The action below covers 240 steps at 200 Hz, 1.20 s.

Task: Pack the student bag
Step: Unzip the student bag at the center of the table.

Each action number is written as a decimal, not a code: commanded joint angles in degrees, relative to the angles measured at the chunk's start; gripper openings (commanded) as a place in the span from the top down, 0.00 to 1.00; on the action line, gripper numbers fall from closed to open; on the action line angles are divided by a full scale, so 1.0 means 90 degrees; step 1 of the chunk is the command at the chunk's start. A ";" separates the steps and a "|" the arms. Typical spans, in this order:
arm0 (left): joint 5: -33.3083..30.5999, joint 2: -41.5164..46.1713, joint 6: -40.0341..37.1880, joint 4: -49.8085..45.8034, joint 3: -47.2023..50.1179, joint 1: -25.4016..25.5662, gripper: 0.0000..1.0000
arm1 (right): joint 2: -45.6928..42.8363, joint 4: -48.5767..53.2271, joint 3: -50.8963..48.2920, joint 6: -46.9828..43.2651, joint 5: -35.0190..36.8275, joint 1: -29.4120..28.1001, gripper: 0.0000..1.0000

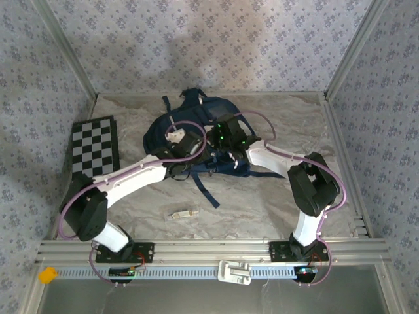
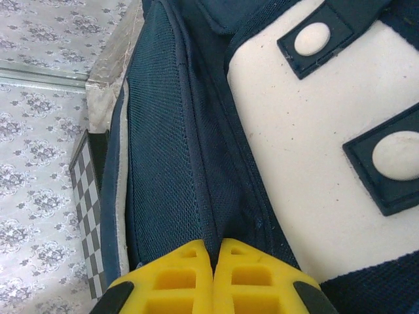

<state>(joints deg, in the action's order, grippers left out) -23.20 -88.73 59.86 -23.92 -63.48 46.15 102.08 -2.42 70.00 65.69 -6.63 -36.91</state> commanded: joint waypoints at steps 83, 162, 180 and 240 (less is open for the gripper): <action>-0.1057 -0.0415 0.0156 0.0545 -0.0249 -0.0270 0.00 | -0.0062 -0.0847 0.0031 0.0467 -0.0176 -0.0089 1.00; -0.0919 0.0499 0.0217 -0.0175 0.0414 -0.0733 0.33 | -0.0169 -0.0874 -0.0041 0.0367 -0.0186 0.0028 1.00; -0.0410 0.0564 -0.0192 -0.0149 0.0359 -0.0778 0.35 | -0.0108 -0.0857 0.0044 0.0355 -0.0240 0.0021 1.00; 0.0121 0.0270 -0.0794 -0.0222 -0.0043 -0.0790 0.51 | 0.0004 -0.0853 0.0094 0.0366 -0.0235 0.0013 1.00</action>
<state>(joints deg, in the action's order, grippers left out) -22.81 -85.47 55.42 -24.45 -61.58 39.99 102.59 -7.99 68.71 69.23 -8.82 -37.17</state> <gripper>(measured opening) 0.499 0.052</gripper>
